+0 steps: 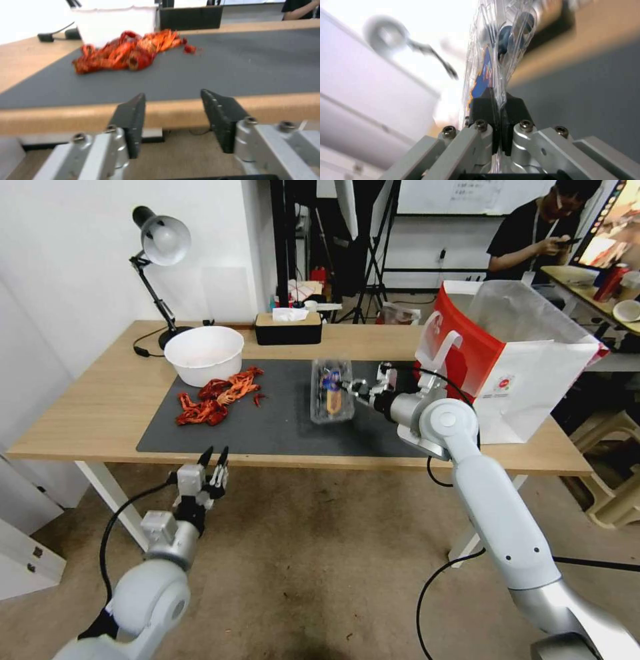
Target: Close the takeout container lid, then place the container into the takeout bag.
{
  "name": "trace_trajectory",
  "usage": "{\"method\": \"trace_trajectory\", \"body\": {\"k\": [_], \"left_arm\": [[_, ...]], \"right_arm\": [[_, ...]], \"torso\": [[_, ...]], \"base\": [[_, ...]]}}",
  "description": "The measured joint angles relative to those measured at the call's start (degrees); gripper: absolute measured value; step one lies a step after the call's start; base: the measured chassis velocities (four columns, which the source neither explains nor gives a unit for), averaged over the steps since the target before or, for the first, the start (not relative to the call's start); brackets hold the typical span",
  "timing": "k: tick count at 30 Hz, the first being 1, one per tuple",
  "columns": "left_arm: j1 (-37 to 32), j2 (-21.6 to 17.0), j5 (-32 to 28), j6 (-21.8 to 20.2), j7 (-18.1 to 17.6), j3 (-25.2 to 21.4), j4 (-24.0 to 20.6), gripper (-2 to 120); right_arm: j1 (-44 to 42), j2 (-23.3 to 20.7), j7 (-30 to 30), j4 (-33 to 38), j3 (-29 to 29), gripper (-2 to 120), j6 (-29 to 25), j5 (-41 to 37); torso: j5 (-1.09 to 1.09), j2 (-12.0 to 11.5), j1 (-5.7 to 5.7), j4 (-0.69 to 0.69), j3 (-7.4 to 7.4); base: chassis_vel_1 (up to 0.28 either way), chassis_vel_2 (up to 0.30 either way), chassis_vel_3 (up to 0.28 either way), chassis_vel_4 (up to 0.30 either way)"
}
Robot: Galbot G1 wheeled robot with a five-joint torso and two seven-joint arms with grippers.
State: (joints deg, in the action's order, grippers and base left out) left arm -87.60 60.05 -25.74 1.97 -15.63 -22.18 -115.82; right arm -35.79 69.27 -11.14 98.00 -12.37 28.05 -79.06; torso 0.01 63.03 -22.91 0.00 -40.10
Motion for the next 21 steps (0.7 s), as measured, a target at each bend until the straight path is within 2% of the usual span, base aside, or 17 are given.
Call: {"method": "trace_trajectory", "body": {"k": [1, 4, 6, 9, 10, 13, 14, 16, 21], "left_arm": [[0.0, 0.0, 0.0, 0.0, 0.0, 0.0, 0.0, 50], [-1.69, 1.11, 1.06, 0.55, -0.15, -0.05, 0.1, 63], [-1.99, 1.36, 1.19, 0.58, -0.15, -0.03, 0.08, 67], [-2.29, 1.85, 1.13, 0.83, -0.18, 0.09, 0.01, 82], [-2.29, 1.85, 1.13, 0.83, -0.18, 0.09, 0.01, 82], [-2.59, 1.92, 0.96, 1.32, -0.16, 0.13, 0.0, 95], [-2.59, 1.92, 0.96, 1.32, -0.16, 0.13, 0.0, 95], [-3.04, 1.9, 0.71, 1.6, -0.13, 0.04, -0.06, 100], [-3.32, 1.93, 0.6, 1.93, -0.05, 0.11, -0.19, 100]], "right_arm": [[0.0, 0.0, 0.0, 0.0, 0.0, 0, 0.0, 0.0], [2.06, -2.3, -0.09, 3.98, -0.7, 0, -7.53, 3.1], [2.86, -3.11, -0.88, 4.98, -1.13, 0, -9.19, 4.18], [6.26, -7.42, -3.63, 7.41, -2.86, 0, -13.36, 9.98], [6.26, -7.42, -3.63, 7.41, -2.86, 0, -13.36, 9.98], [8.74, -13.11, -5.24, 6.94, -5.06, 0, -13.95, 15.87], [8.74, -13.11, -5.24, 6.94, -5.06, 0, -13.95, 15.87], [8.84, -17.08, -5.24, 5.73, -7.83, 0, -13.3, 18.86], [6.06, -21.49, -5.11, 5.0, -12.44, 0, -11.93, 18.55]], "torso": [[0.0, 0.0, 0.0, 0.0, 0.0], [0.01, 0.0, 0.0, 0.0, 0.0], [0.01, 0.0, 0.0, 0.01, 0.0], [0.0, 0.0, 0.0, 0.0, 0.0], [0.0, 0.0, 0.0, 0.0, 0.0], [0.0, 0.0, 0.0, 0.0, 0.0], [0.0, 0.0, 0.0, 0.0, 0.0], [0.04, 0.0, 0.0, -0.02, 0.0], [0.03, -0.01, 0.0, -0.03, 0.0]], "base": [[0.0, 0.0, 0.0, 0.0], [0.0, 0.0, 0.0, 0.0], [0.0, 0.0, 0.0, 0.0], [0.0, 0.0, 0.0, 0.0], [0.0, 0.0, 0.0, 0.0], [0.0, 0.0, 0.0, 0.0], [0.0, 0.0, 0.0, 0.0], [0.0, 0.0, 0.0, 0.0], [0.0, 0.0, 0.0, 0.0]]}}
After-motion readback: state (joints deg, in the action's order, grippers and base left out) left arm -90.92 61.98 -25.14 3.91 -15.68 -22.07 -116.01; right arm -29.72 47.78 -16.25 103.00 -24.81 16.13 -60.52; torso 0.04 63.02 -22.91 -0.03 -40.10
